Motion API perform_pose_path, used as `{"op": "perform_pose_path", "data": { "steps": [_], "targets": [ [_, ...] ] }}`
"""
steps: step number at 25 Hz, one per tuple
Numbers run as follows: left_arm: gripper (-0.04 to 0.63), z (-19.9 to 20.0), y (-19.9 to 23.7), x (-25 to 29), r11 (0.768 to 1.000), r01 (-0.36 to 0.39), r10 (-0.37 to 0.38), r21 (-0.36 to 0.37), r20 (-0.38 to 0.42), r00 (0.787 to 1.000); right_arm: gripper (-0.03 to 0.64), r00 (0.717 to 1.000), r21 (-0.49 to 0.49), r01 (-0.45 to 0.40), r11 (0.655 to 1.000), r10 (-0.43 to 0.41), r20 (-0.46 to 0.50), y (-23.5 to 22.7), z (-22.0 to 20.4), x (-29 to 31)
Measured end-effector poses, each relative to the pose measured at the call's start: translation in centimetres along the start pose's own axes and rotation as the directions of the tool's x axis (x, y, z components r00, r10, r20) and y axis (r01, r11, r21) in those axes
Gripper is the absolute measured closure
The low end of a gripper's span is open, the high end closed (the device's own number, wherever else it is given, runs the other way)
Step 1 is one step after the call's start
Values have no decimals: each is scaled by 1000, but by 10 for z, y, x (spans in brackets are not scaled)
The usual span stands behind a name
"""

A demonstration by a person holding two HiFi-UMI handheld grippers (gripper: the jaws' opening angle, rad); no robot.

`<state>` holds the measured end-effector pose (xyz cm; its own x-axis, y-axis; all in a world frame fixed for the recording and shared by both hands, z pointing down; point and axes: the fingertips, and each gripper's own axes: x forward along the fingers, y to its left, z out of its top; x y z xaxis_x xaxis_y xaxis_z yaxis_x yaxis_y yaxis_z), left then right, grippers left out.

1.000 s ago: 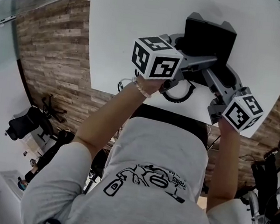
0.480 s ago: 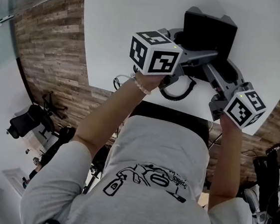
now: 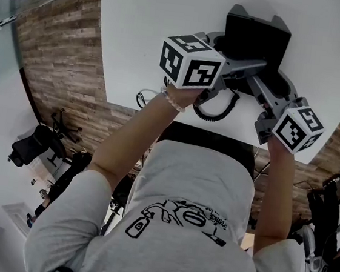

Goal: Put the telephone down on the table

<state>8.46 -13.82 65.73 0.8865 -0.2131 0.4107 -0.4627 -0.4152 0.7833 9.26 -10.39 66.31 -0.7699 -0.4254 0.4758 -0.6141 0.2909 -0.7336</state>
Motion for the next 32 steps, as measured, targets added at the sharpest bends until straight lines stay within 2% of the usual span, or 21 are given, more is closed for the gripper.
{"op": "perform_pose_path", "data": {
  "steps": [10, 15, 20, 22, 32],
  "targets": [
    [279, 0, 11, 1, 998, -63, 64, 16, -17, 998, 362, 998, 22, 52, 998, -51, -26, -7, -1, 11],
    [231, -4, 16, 0, 992, -122, 122, -19, -15, 992, 359, 995, 13, 90, 996, -90, -39, -8, -2, 8],
    [230, -1, 15, -7, 981, -193, 194, 33, -19, 981, 360, 982, -68, 173, 982, -178, -60, -8, -1, 4],
    [230, -2, 13, -11, 979, -202, 203, 32, -17, 979, 360, 978, -81, 196, 977, -201, -60, -7, 1, -1],
    [230, 16, -2, -54, 967, -252, 250, 25, 55, 967, 360, 974, -163, 224, 961, -226, 8, 11, 39, -38]
  ]
}}
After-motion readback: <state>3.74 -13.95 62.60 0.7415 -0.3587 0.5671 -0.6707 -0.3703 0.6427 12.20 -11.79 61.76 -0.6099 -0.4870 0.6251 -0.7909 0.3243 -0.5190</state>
